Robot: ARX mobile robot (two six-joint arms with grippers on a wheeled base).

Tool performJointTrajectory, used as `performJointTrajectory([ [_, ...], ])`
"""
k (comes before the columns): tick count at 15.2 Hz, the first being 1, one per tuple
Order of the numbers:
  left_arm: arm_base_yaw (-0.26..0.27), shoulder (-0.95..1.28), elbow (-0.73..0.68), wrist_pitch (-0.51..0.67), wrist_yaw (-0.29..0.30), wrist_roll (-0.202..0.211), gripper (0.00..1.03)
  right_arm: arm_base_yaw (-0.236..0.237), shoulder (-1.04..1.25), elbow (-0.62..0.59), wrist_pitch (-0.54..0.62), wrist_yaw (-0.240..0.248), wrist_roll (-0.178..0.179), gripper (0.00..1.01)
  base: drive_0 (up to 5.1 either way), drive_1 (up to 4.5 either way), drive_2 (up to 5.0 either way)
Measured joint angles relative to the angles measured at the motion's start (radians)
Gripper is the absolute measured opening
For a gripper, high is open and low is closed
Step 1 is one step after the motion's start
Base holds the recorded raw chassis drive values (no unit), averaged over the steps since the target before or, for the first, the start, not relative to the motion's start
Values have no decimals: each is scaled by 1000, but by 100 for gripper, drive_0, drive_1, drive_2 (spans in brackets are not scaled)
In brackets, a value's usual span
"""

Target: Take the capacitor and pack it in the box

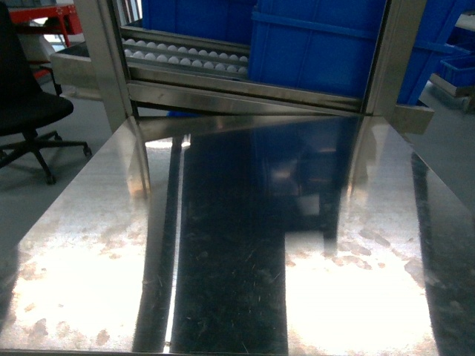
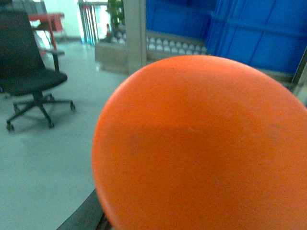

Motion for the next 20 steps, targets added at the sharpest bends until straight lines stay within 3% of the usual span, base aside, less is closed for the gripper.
performJointTrajectory([
  [20, 0, -9, 0, 12, 1, 0, 45, 0, 0, 0, 0, 0, 0, 98, 0, 0, 0],
])
